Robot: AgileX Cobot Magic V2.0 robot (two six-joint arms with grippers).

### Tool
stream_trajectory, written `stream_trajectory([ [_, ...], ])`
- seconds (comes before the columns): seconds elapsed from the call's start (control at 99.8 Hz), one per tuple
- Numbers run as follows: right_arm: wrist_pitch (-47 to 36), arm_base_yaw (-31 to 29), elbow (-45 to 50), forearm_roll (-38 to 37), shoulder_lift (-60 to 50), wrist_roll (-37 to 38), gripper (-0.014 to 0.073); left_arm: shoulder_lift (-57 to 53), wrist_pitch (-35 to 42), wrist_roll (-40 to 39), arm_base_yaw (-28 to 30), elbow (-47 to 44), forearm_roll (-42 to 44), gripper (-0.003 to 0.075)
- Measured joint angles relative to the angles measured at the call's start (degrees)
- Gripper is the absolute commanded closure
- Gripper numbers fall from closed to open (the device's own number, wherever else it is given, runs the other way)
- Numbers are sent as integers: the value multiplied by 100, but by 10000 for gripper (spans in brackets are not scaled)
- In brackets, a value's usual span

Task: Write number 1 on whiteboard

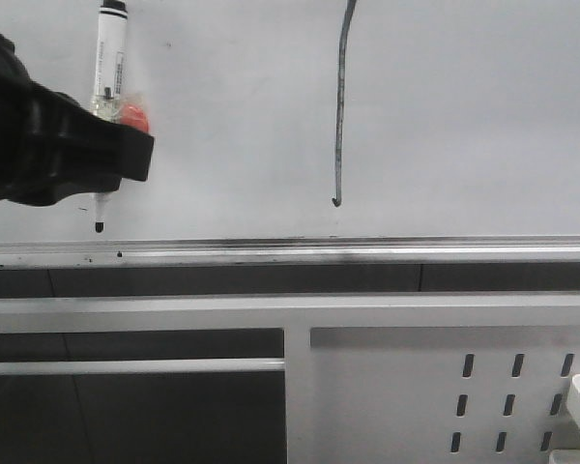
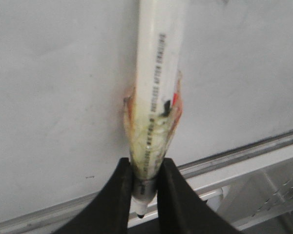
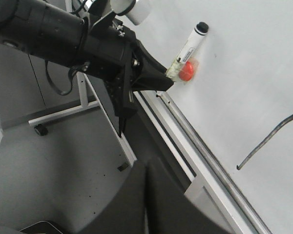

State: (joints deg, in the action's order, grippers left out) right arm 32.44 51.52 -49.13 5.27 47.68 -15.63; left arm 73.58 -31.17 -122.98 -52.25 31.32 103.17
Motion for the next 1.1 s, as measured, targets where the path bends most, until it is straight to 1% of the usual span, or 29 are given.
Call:
stream_trajectory([
  [0.25,9,0,0,-25,0,0,664,392,-31,-268,0,208,-12,740],
  [0.491,9,0,0,-34,0,4,664,406,-31,-281,0,216,-12,740],
  [0.621,9,0,0,-34,0,4,664,302,102,-290,0,230,-12,740],
  [0.872,9,0,0,-38,0,4,664,-61,666,-290,0,254,22,740],
  [0.952,9,0,0,-38,0,4,664,-61,1006,-290,125,254,33,740],
  [1.102,9,0,0,-38,0,15,664,-61,1798,-290,536,254,69,740],
])
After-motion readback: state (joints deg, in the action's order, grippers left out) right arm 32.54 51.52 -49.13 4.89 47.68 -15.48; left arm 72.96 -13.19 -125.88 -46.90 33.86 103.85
